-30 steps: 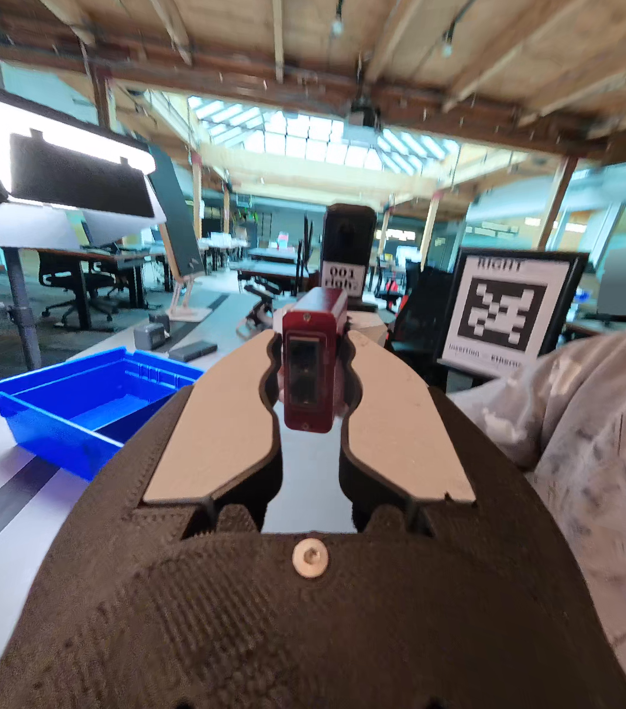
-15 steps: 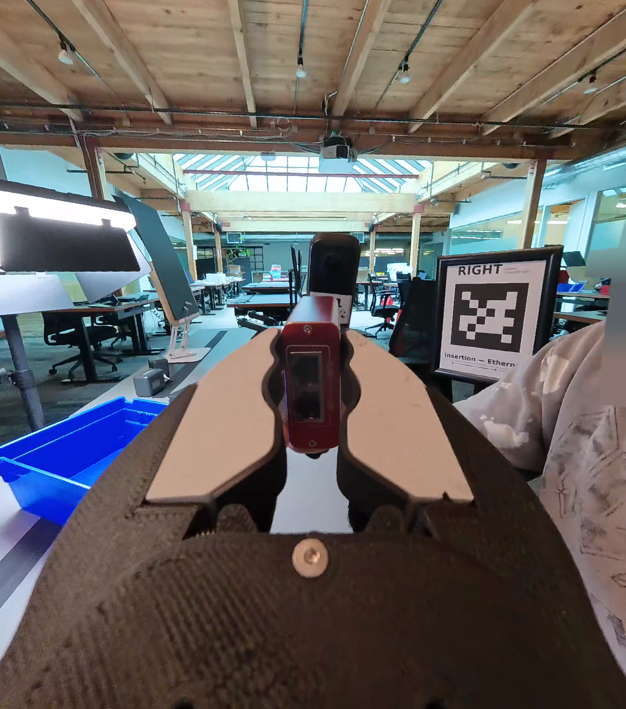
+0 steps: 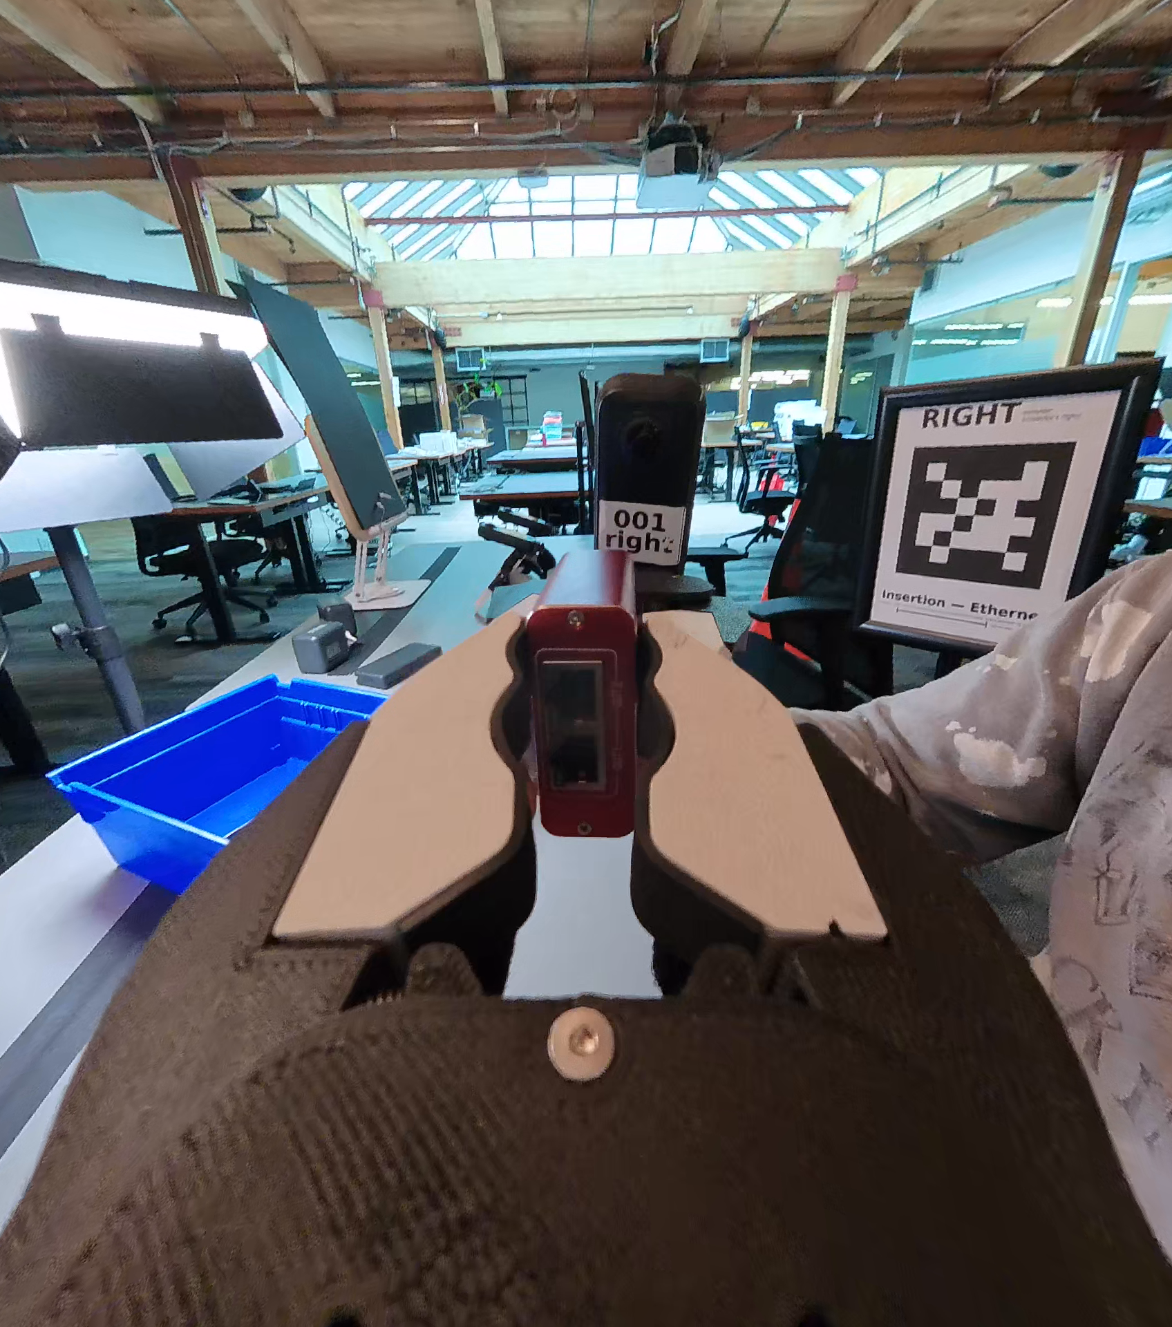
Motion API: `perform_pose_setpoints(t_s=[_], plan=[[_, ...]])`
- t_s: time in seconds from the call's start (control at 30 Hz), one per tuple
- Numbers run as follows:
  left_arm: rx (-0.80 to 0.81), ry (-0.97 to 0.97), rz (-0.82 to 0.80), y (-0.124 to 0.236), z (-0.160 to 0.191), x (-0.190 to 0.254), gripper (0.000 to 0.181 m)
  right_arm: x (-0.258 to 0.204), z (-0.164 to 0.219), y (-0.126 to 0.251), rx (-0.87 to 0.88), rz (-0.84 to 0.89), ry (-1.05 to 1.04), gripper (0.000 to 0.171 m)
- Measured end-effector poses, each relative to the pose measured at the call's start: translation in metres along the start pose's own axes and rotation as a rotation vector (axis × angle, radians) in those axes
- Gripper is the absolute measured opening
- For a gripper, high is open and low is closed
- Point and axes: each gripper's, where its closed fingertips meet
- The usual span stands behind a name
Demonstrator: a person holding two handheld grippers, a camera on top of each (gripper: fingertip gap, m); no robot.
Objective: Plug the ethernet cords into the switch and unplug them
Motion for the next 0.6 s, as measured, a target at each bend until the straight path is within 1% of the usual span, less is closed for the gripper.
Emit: perform_pose_setpoints(t_s=[0.3, 0.4, 0.5, 0.6], plan=[[-0.062, 0.011, 0.01, 0.001, 0.006, 0.0, 0.027, -0.002, 0.006, 0.0, -0.03, -0.034, -0.009, 0.029], [-0.072, -0.022, 0.006, 0.006, 0.003, 0.002, 0.027, -0.005, 0.006, 0.0, -0.029, -0.046, -0.005, 0.029], [-0.012, -0.033, -0.027, 0.026, -0.021, -0.001, 0.029, -0.003, 0.0, 0.006, -0.003, -0.054, -0.017, 0.029], [-0.026, -0.075, -0.16, 0.057, -0.036, -0.02, 0.032, 0.004, -0.006, 0.013, 0.035, -0.044, -0.04, 0.029]])
Point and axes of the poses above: each gripper's, where its closed fingertips meet, y back along the fingers, z out of its underside, x = y × z across the jaws, and after that the axes turned 1 degree about -z, right-handed
